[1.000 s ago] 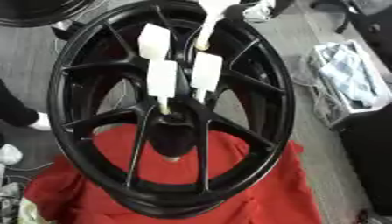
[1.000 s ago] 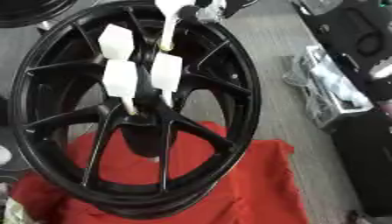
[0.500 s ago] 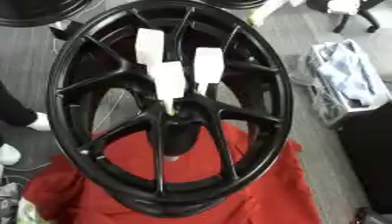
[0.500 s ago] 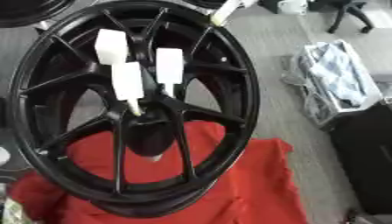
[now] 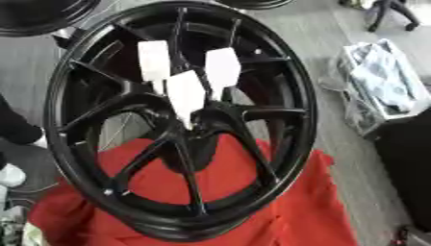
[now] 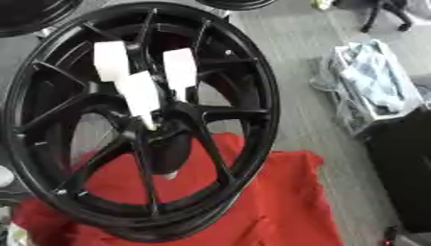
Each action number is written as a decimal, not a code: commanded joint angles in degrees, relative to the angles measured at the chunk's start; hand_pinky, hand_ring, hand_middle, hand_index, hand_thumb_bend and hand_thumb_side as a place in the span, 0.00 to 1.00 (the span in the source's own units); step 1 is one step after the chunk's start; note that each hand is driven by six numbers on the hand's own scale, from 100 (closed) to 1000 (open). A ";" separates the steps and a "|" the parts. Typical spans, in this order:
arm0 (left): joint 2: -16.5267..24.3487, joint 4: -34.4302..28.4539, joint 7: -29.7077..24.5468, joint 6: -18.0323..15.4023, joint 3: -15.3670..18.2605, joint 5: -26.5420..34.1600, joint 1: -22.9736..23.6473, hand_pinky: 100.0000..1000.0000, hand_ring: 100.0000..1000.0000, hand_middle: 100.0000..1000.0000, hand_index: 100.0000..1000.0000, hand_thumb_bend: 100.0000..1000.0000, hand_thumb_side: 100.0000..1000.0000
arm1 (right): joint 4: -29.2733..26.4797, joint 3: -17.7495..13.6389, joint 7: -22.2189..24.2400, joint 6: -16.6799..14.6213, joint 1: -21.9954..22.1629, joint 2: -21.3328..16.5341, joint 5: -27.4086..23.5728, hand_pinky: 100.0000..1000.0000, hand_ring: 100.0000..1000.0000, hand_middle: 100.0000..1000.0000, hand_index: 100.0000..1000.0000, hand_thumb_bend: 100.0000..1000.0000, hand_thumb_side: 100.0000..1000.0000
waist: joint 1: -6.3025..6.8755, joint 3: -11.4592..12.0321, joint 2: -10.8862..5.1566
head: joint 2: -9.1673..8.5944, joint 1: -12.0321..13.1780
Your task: Pull the pin out of the wheel hub.
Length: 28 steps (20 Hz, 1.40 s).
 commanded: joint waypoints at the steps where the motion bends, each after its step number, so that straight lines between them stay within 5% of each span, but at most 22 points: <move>1: 1.88 -1.10 0.47 -0.27 0.87 0.07 -0.66 0.68 0.74 0.64 0.67 0.00 0.76 | -3.50 -5.28 -2.51 0.69 4.08 4.28 5.40 0.84 0.67 0.44 0.62 0.00 0.00 | 0.17 -0.30 -0.65 | -1.11 0.81; 3: 1.78 -1.09 0.51 -0.31 0.89 0.15 -0.71 0.68 0.74 0.64 0.67 0.00 0.76 | -5.25 -6.45 -1.84 0.19 7.25 7.89 9.40 0.88 0.75 0.60 0.79 0.06 0.00 | 0.43 -0.49 -0.56 | -1.25 1.10; 4: 1.74 -1.09 0.50 -0.31 0.87 0.17 -0.72 0.68 0.74 0.64 0.67 0.00 0.76 | -5.88 -6.89 -1.28 -0.29 8.46 9.45 11.03 0.90 0.78 0.67 0.85 0.00 0.00 | 0.51 -0.58 -0.53 | -1.28 1.21; 7: 1.67 -1.05 0.40 -0.29 0.81 0.16 -0.76 0.68 0.74 0.64 0.67 0.00 0.76 | -6.64 -7.92 0.17 -1.57 11.21 13.16 14.20 0.93 0.84 0.77 0.91 0.00 0.00 | 0.68 -0.84 -0.48 | -1.25 1.48; 11: 1.67 -1.00 0.29 -0.30 0.75 0.15 -0.81 0.68 0.75 0.64 0.67 0.00 0.76 | -6.10 -8.61 0.76 -1.80 12.85 15.71 15.12 0.95 0.85 0.80 0.92 0.11 0.05 | 0.84 -0.98 -0.53 | -1.21 1.79; 22: 1.70 -0.90 0.10 -0.28 0.59 0.27 -0.76 0.68 0.75 0.64 0.67 0.00 0.76 | -6.44 -8.82 1.51 -0.34 13.47 17.24 13.33 0.95 0.85 0.80 0.92 0.10 0.06 | 0.98 -1.12 -0.62 | -0.94 1.96; 28: 1.76 -0.82 -0.17 -0.31 0.44 0.24 -0.87 0.68 0.75 0.64 0.67 0.00 0.76 | -6.67 -8.82 0.14 1.13 13.87 17.50 16.60 0.97 0.87 0.83 0.93 0.18 0.11 | 1.12 -1.20 -0.65 | -0.88 1.92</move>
